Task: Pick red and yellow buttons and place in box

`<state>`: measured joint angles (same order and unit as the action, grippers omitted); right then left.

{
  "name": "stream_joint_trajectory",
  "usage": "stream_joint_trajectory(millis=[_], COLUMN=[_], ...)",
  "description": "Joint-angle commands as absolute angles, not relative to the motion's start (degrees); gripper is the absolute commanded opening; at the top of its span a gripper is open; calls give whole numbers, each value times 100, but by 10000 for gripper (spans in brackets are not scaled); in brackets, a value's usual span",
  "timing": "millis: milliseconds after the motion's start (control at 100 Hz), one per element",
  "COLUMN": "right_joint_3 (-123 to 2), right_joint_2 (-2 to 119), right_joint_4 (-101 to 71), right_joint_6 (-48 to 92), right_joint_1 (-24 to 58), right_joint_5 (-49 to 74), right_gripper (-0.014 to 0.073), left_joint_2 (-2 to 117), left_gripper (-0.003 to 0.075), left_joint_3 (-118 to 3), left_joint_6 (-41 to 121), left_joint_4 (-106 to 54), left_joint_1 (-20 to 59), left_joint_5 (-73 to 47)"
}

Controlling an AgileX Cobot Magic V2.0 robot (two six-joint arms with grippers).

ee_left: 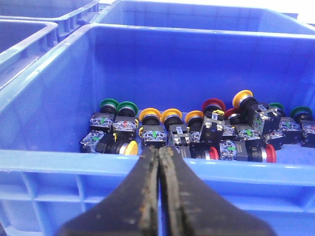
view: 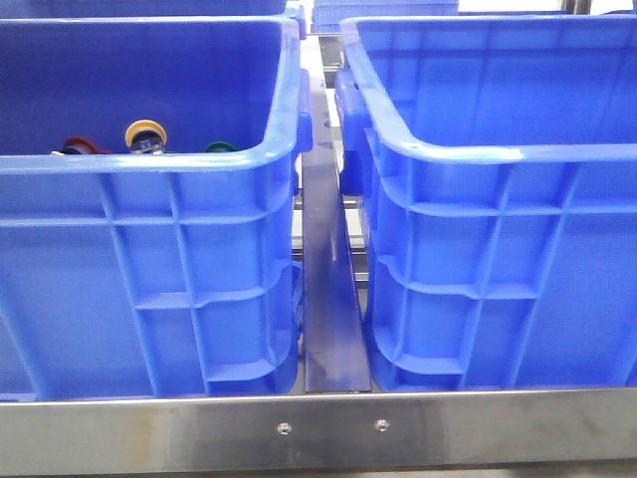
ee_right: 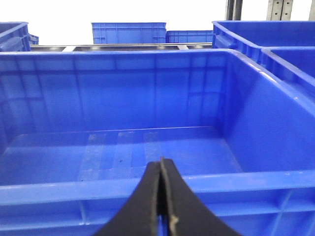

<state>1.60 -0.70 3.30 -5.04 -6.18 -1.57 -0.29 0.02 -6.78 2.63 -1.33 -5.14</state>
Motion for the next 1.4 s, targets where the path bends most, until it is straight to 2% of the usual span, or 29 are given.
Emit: stream_joint_trajectory(millis=[0,430,630,850,1190,1290,1390], right_joint_3=[191,191,191,191,191,191,191], right_joint_2=[-174,-174,-174,-174,-174,-174,-174], right_joint_4=[410,410,410,410,410,410,410], right_joint_6=[-519,-519,-519,-519,-519,-519,-519], right_joint_1=[-654,-654,-654,-654,-654,-654,-654], right_joint_5=[-581,-581,-581,-581,-581,-581,-581], right_gripper=[-68,-68,-68,-68,-68,-68,-68], left_joint_2=[-203,-203,20,1096,2715,3146,3559], left_gripper=[-20,-20,-20,-20,-14,75,285], left_joint_3=[110,-243,-1537,-2828,-3989,-4243,-4492], left_joint_6=[-708,-708,-708,-583,-581,-569,-513], left_joint_4=[236,236,236,236,236,205,106], left_joint_1=[-93,-103,-103,-103,-103,-103,-103], left_joint_5=[-41,121,-1409,-2892,-3140,-3194,-3296])
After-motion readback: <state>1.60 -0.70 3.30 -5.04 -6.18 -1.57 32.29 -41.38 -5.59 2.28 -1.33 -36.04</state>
